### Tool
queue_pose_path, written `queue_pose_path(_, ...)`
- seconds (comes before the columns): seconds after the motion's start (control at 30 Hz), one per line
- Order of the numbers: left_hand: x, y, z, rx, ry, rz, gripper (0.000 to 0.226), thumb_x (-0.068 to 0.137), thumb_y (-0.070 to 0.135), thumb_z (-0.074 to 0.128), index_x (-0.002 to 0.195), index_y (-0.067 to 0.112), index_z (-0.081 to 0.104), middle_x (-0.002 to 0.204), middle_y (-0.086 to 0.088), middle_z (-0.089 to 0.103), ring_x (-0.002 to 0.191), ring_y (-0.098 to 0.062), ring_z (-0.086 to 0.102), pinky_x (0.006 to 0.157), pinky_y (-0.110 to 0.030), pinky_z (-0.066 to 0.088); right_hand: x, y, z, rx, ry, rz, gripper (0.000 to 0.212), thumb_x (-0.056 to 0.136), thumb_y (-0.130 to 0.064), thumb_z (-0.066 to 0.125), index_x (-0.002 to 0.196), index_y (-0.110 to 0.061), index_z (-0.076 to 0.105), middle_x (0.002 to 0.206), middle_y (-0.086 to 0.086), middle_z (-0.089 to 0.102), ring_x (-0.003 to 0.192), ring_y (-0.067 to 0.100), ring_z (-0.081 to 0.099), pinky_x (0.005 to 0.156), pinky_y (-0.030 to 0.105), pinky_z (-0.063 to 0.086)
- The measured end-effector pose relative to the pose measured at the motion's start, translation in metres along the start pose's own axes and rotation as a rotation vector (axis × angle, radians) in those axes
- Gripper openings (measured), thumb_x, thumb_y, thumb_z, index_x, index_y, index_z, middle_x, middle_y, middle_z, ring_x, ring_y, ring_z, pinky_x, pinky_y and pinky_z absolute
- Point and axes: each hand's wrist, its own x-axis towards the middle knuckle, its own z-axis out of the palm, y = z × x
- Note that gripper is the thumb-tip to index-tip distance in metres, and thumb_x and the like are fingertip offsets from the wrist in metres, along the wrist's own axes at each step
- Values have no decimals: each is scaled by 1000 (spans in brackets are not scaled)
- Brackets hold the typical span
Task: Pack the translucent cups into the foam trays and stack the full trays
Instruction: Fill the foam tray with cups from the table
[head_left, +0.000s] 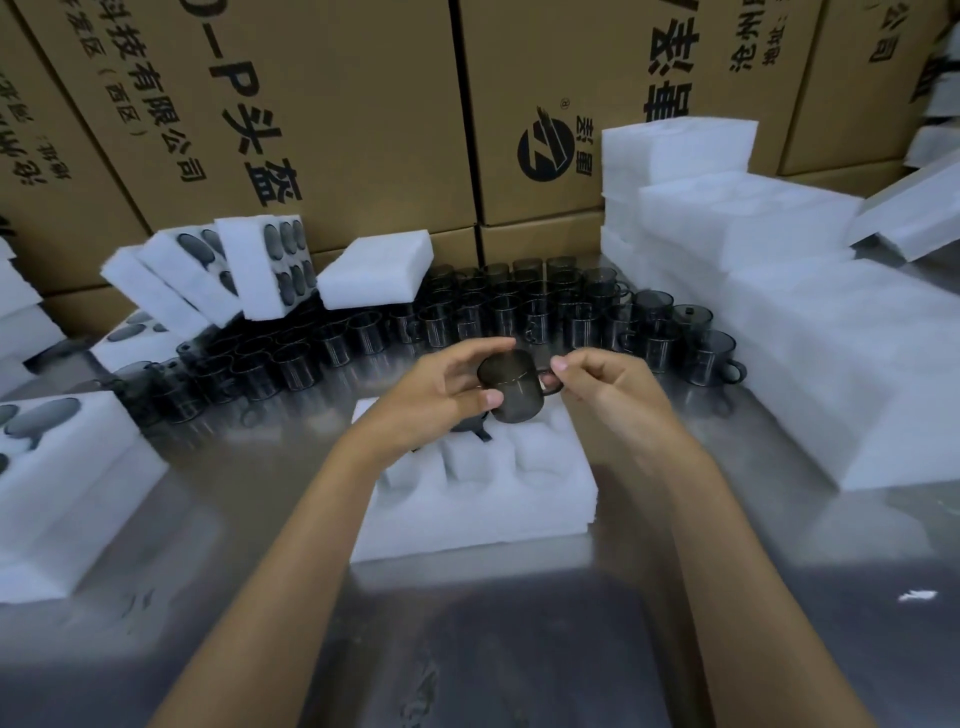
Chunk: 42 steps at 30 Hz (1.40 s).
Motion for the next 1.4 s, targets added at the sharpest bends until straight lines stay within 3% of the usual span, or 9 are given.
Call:
queue_pose_path(0.23,6,-11,14,70,94,77,41,95,-9,54,129,12,63,134,2,61,123,-2,56,105,-17,43,-9,-2,-16,-53,-106,69,18,93,-26,69,80,-16,78,85,-11,76,75,-10,62,78,18,37)
queue_pose_path(0.33,9,-16,22,135,153,106,32,95,-10,53,113,9,71,133,2,61,113,9,57,99,-14,45,-9,-5,-19,-79,-126,90,16,92,-27,70,83,-15,78,90,-9,77,81,-9,63,80,17,38)
queue_pose_path(0.63,0,-24,24,447,248,181,29,94,-1,57,112,16,72,129,6,66,107,-7,64,84,-15,50,-10,-10,-16,-181,-161,182,10,83,-29,79,84,-19,81,81,1,72,66,-1,54,70,16,40)
queue_pose_path(0.8,-9,-27,30,520,213,99,35,95,6,59,123,24,70,129,13,65,117,-9,61,98,-31,50,-7,-10,-10,-71,159,35,12,91,-25,69,87,-27,80,92,-17,75,91,-7,64,85,20,44)
queue_pose_path(0.93,-12,-25,32,548,243,129,36,93,5,57,119,24,72,126,12,67,119,-5,59,100,-30,49,-8,-3,-2,-83,79,110,23,94,-37,60,90,-32,82,102,-24,74,107,-9,62,101,28,44)
queue_pose_path(1.07,-12,-26,37,620,221,112,34,93,7,54,116,21,74,122,9,70,126,-1,40,108,1,15,-4,7,7,-168,78,107,26,90,-18,59,77,-16,82,94,-19,76,100,-7,65,99,25,48)
queue_pose_path(1.17,-12,-27,38,625,214,138,32,94,8,53,115,19,75,119,5,72,127,5,45,108,2,2,-1,13,9,-170,133,53,27,88,-17,59,72,-17,82,89,-18,76,96,-8,66,86,21,48)
queue_pose_path(1.33,-13,-26,36,575,194,105,30,95,6,53,111,18,76,110,6,74,118,23,43,113,-2,6,-1,21,11,-28,138,105,31,90,-23,57,72,-22,82,91,-17,77,99,-11,63,88,20,41)
queue_pose_path(1.4,-12,-22,32,391,204,37,31,93,2,55,103,20,78,103,11,75,105,15,59,111,-9,28,1,23,11,115,190,163,32,91,-25,55,72,-24,81,95,-13,77,103,-7,64,96,27,43)
